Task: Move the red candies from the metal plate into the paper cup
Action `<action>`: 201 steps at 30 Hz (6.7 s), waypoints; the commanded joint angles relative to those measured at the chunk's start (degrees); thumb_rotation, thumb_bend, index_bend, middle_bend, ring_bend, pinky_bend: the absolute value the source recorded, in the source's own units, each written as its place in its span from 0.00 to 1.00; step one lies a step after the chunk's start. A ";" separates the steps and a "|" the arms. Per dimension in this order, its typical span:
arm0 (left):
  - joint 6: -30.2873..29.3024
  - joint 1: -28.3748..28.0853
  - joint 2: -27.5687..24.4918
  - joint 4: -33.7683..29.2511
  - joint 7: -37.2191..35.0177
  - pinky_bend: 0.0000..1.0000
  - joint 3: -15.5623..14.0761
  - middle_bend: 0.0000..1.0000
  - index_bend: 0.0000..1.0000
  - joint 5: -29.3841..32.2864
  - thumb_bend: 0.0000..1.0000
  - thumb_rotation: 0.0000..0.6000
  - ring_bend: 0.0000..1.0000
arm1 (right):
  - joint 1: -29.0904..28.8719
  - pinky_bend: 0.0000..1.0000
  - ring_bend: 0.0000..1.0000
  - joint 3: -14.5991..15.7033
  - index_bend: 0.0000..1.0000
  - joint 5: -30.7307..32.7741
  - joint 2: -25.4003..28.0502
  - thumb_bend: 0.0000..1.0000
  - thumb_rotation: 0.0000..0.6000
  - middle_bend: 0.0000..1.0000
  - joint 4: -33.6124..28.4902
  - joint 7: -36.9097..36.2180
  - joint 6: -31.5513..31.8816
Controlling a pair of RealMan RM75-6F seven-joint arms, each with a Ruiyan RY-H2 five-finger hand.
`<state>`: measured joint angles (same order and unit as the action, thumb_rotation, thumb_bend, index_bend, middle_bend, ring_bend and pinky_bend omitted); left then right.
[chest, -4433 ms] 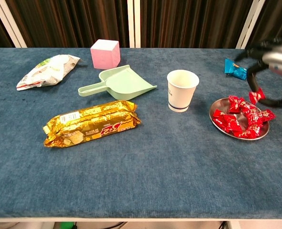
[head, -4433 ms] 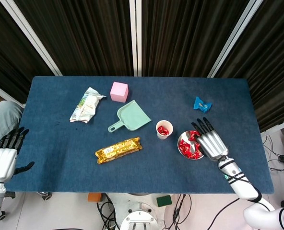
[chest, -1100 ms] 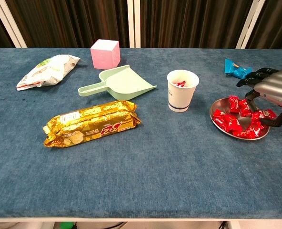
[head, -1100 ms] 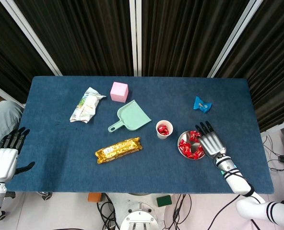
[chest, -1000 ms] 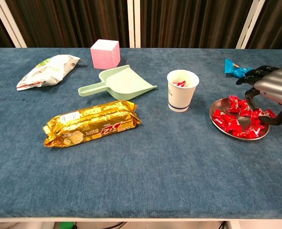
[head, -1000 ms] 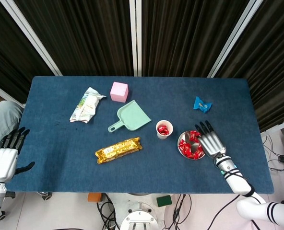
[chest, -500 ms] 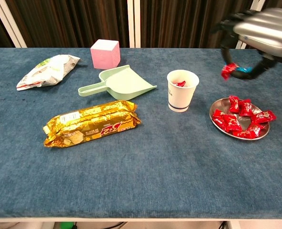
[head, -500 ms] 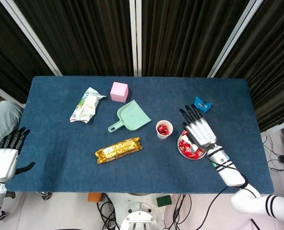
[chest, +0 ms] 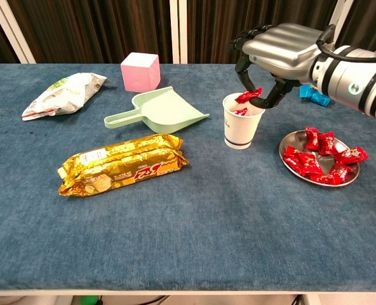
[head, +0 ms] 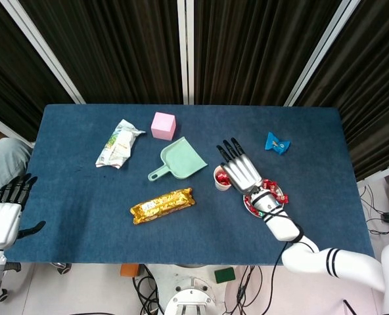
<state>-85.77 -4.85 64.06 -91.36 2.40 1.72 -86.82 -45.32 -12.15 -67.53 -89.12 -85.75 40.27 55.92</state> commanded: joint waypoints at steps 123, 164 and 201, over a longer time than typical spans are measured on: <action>0.00 0.08 -0.16 -0.23 0.10 0.14 -0.25 0.05 0.07 -0.53 0.09 1.00 0.01 | 1.99 0.00 0.00 0.09 0.28 -5.49 -0.81 0.35 1.00 0.07 3.99 -2.23 -0.10; 0.52 -0.18 0.09 -0.63 1.30 0.14 -0.33 0.05 0.07 -0.40 0.10 1.00 0.01 | 13.45 0.00 0.00 10.21 0.37 -10.00 2.22 0.36 1.00 0.07 15.23 -14.03 3.48; 0.53 -0.24 0.11 -0.68 1.31 0.14 -0.41 0.05 0.07 -0.50 0.09 1.00 0.01 | 14.48 0.00 0.00 10.01 0.64 -10.82 0.80 0.42 1.00 0.09 16.78 -12.05 4.35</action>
<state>-85.25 -5.09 64.17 -92.04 3.71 1.31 -87.33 -30.88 -2.14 -78.27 -88.37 -68.93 28.29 60.20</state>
